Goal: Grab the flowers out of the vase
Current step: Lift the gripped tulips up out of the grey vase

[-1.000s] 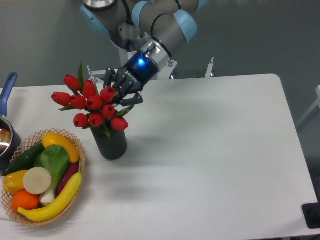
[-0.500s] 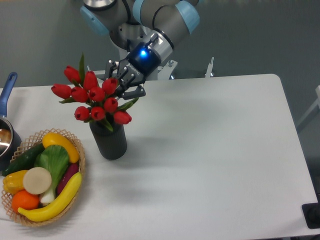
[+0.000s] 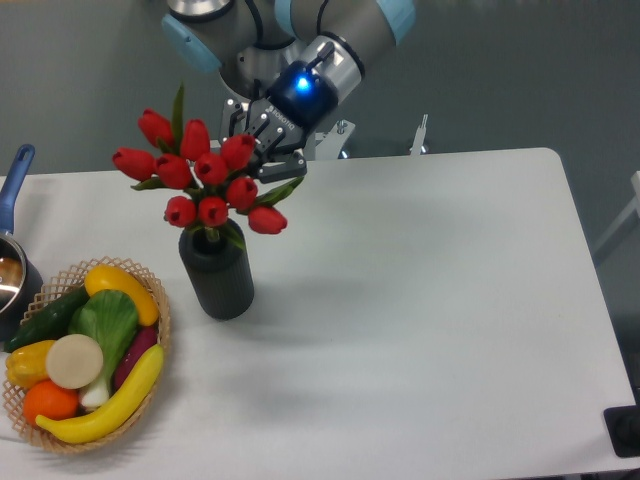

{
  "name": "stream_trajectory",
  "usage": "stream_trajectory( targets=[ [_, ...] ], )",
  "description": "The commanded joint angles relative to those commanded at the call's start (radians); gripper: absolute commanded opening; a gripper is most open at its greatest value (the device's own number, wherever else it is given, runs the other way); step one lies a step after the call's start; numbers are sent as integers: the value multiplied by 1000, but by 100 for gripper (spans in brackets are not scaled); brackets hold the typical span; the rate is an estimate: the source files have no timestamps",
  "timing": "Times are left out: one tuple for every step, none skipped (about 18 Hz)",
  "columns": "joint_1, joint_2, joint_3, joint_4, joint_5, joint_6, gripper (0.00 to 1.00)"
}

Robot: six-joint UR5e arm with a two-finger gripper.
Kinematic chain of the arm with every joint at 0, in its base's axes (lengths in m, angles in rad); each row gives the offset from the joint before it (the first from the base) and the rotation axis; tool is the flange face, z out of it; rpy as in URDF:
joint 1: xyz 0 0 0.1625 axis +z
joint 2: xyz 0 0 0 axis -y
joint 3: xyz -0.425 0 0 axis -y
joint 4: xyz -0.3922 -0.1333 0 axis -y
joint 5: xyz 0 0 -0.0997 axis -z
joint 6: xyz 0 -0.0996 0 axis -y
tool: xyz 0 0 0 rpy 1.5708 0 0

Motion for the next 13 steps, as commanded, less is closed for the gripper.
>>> stream_trajectory(
  targets=[
    [6,0,8,0,-12,-11,11],
    [14,2,14,0,-27,-23,11],
    [23,2,17,0,-34,-32,11],
    [25,2,23,-2,-34,-43,11],
    [26,0,29,-2,-35,-51,11],
    [26,-5,37,-3,-35,-55,11],
    [26,-8,44,-3,-35,-61,11],
    [26,-11,52,-3,-35,-72,11],
    [26,-12,58,-3,-37,-83,11],
    [28,-12,58,-3,-37,-89,11],
    [28,-12,61,-3,-37,-94,11],
    [29,-14,64,-3,-37,-94,11],
    [29,-14,66,-3,-38,-94,11]
  ],
)
